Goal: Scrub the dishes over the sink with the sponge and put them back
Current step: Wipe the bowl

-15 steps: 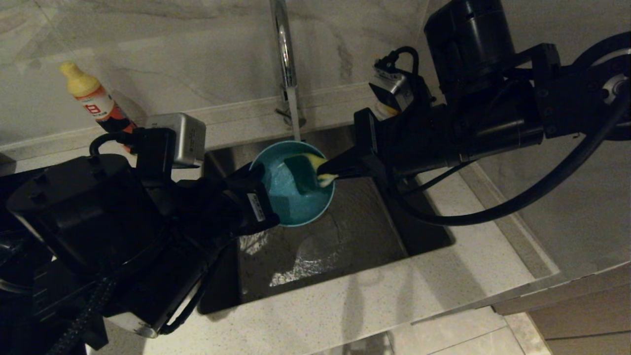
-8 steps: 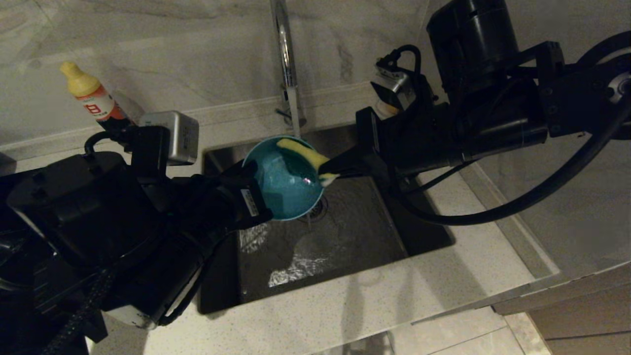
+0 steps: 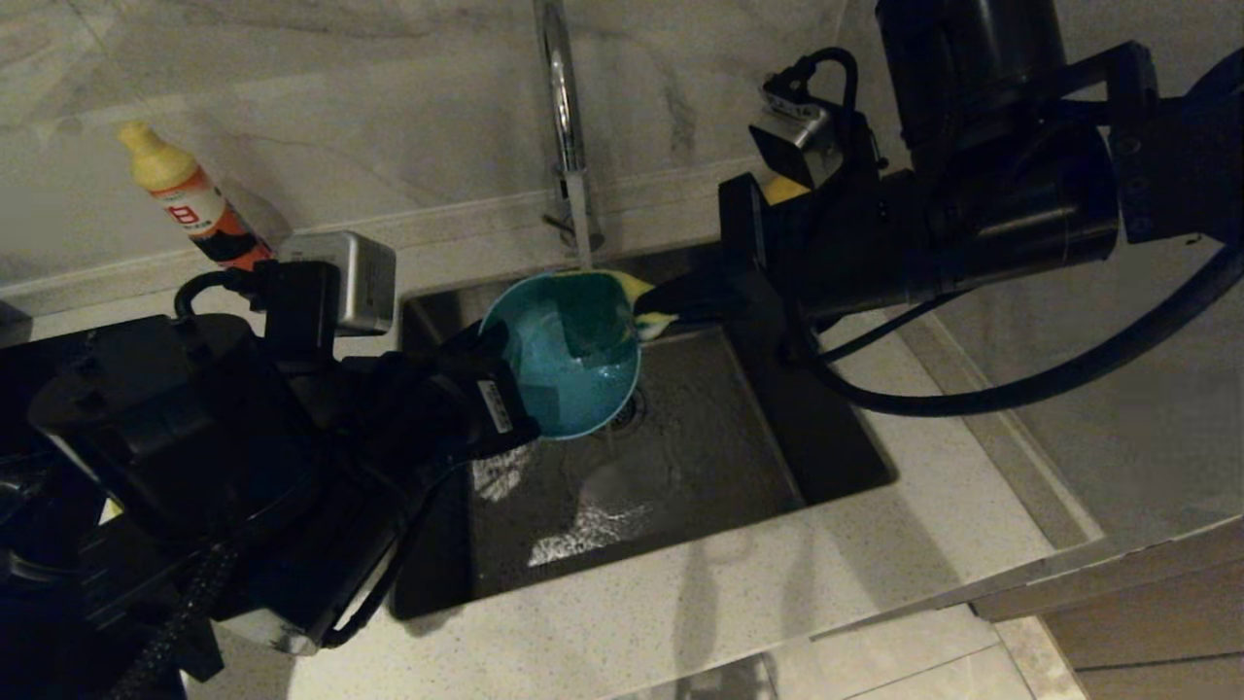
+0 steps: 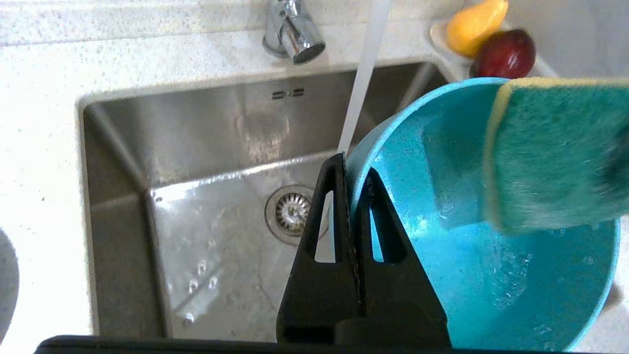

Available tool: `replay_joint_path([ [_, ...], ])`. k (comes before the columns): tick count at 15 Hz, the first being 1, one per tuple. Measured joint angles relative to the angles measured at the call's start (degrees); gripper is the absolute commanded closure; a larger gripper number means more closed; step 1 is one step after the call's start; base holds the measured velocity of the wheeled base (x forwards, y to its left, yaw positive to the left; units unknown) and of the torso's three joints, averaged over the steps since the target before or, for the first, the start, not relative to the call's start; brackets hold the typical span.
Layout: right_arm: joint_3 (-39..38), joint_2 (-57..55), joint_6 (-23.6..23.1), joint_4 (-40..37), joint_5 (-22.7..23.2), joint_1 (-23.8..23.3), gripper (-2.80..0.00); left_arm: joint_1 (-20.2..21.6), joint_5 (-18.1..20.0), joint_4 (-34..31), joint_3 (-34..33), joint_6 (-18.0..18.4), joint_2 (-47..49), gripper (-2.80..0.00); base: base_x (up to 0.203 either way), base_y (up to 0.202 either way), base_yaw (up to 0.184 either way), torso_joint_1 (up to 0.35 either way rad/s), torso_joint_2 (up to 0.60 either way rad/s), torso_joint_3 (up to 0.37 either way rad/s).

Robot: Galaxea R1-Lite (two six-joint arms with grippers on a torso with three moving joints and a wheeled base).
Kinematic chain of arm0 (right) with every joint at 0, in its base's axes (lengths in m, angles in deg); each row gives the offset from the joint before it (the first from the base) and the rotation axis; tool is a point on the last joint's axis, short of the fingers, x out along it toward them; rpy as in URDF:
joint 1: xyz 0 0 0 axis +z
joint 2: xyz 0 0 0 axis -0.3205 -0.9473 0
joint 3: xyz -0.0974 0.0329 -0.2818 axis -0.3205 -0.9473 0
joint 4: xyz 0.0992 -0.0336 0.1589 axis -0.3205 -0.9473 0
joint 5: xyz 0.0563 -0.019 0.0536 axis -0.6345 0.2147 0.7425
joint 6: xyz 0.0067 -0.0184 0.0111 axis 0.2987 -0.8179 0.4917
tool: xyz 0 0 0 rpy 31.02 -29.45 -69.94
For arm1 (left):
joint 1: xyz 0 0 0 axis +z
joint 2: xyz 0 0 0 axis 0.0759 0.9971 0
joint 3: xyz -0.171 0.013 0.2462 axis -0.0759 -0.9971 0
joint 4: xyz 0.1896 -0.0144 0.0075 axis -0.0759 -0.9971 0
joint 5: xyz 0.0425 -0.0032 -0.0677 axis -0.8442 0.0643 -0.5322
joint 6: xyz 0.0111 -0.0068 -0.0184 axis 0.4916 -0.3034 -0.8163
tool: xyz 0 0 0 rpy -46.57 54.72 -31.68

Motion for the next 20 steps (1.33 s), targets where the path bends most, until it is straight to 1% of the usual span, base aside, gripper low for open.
replay_joint_path([
  [7, -0.5, 1.3, 0.1, -0.3, 0.3, 0.1, 0.0, 0.0, -0.1, 0.2, -0.3, -1.1, 0.2, 0.0, 0.0, 0.0, 0.0, 0.0, 0.0, 0.0],
  [13, -4.3, 8.5, -0.2, -0.5, 0.1, 0.1, 0.0, 0.3, -0.6, -0.5, 0.8, -1.2, 0.2, 0.0, 0.0, 0.0, 0.0, 0.0, 0.0, 0.0],
  [15, -5.2, 10.9, -0.4, -0.5, -0.1, 0.0, 0.0, 1.6, -0.6, -1.3, 1.1, -1.9, 0.7, 0.0, 0.0, 0.0, 0.0, 0.0, 0.0, 0.0],
  [17, -6.7, 12.7, -1.0, -0.4, -0.1, -1.4, 0.0, 3.6, -0.4, -4.5, 2.3, -3.5, 1.9, 0.0, 0.0, 0.0, 0.0, 0.0, 0.0, 0.0],
  [19, -9.2, 14.5, -2.3, -0.1, -0.1, -2.8, 0.0, 5.7, 0.3, -10.1, 5.0, -5.8, 3.3, 0.0, 0.0, 0.0, 0.0, 0.0, 0.0, 0.0],
  [20, -10.6, 15.4, -2.5, 0.1, -0.1, -3.5, 0.0, 6.5, 1.0, -13.7, 6.8, -7.6, 4.0, 0.0, 0.0, 0.0, 0.0, 0.0, 0.0, 0.0],
])
